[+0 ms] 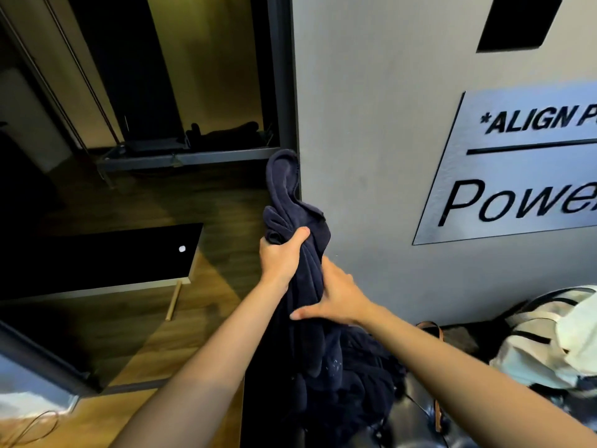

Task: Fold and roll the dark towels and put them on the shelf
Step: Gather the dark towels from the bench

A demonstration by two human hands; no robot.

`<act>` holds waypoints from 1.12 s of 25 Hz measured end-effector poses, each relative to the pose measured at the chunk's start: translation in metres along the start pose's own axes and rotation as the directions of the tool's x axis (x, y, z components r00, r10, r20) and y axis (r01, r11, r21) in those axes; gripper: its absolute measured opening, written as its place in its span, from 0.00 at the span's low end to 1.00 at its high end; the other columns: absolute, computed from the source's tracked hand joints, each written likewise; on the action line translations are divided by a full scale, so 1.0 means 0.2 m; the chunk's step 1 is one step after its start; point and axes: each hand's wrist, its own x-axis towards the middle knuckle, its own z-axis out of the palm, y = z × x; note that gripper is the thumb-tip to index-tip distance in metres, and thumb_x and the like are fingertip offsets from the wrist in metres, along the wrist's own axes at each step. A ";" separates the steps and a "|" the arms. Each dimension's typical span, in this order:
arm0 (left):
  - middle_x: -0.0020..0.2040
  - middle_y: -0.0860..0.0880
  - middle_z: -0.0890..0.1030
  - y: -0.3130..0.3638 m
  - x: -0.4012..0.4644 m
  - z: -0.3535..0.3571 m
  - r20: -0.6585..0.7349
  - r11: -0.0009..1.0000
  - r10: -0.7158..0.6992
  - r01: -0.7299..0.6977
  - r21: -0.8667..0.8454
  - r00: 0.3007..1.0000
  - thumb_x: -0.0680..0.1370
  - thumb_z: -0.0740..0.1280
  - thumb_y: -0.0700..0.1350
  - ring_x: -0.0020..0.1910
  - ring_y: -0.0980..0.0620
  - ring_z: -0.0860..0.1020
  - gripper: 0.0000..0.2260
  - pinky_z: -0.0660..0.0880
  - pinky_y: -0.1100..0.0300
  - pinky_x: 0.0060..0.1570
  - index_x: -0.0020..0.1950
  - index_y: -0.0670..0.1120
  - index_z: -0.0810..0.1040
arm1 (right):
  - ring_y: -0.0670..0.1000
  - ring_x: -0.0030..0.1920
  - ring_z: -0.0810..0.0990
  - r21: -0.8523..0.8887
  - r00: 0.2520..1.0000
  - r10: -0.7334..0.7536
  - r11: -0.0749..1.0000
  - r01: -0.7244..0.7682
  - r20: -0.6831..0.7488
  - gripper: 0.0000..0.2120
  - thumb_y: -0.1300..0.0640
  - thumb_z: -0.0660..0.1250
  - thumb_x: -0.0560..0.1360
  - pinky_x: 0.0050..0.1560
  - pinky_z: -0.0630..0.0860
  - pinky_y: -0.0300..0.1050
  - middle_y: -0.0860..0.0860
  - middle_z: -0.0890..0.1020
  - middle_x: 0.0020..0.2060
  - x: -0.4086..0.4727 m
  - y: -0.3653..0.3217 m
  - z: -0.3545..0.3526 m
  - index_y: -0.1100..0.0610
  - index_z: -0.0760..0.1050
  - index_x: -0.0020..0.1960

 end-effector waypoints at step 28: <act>0.43 0.57 0.83 -1.34 0.35 -0.27 -0.144 0.913 -0.088 0.138 0.384 0.986 0.71 0.75 0.40 0.41 0.63 0.80 0.11 0.77 0.62 0.42 0.45 0.53 0.78 | 0.62 0.53 0.78 -0.338 0.912 0.397 0.848 -0.407 -0.104 0.14 0.52 0.62 0.81 0.48 0.76 0.51 0.57 0.77 0.55 0.22 1.76 1.06 0.57 0.79 0.62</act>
